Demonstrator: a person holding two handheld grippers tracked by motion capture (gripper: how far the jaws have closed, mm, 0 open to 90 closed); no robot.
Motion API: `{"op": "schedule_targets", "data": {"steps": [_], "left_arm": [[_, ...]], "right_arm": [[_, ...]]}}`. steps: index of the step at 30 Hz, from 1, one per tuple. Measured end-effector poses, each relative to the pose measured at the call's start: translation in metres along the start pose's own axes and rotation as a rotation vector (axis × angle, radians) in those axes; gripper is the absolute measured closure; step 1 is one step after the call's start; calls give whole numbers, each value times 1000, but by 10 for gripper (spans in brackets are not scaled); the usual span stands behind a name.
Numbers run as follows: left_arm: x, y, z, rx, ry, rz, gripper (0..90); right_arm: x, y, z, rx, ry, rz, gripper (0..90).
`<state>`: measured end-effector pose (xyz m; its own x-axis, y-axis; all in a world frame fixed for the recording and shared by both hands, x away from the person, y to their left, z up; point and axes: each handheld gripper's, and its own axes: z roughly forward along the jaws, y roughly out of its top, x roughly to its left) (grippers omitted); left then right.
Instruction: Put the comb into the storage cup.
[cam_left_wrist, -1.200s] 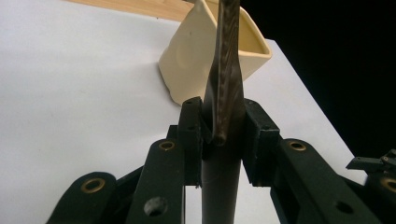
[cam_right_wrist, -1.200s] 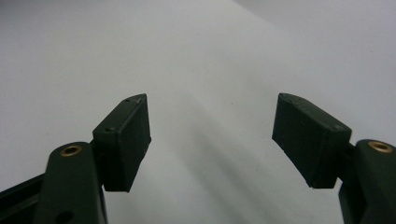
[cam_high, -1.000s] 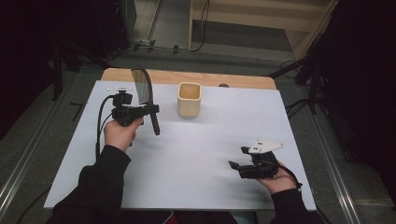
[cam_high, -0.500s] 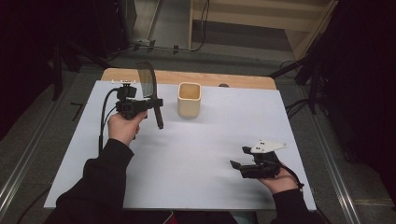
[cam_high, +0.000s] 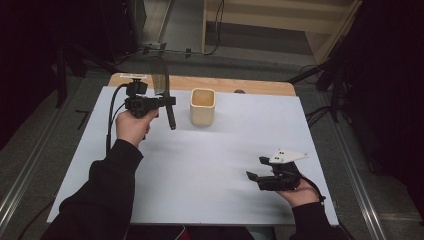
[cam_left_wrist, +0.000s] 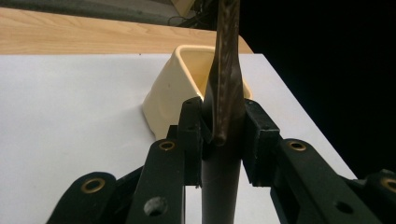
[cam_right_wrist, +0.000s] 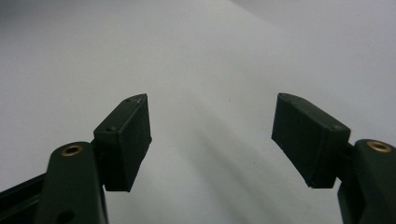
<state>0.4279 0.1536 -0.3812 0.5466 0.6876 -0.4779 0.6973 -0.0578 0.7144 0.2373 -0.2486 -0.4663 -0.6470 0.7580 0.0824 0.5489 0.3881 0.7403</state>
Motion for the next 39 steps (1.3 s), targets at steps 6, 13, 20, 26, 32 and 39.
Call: {"op": "schedule_targets", "data": {"steps": [6,13,20,26,32,39], "left_arm": [[-6,10,5,3,-7,20,725],[-11,22,12,9,-23,43,725],[-18,34,18,5,-32,64,725],[-23,42,23,-6,-35,75,725],[-28,52,26,-20,-31,86,725],[-30,60,33,-32,-24,90,725]], "right_arm": [[0,0,-1,-5,11,6,262],[1,1,-1,-13,9,-1,262],[1,1,-2,-20,8,-4,262],[1,1,-3,-23,2,-4,263],[2,1,-2,-13,7,-2,263],[2,2,-2,-21,8,-9,263]]}}
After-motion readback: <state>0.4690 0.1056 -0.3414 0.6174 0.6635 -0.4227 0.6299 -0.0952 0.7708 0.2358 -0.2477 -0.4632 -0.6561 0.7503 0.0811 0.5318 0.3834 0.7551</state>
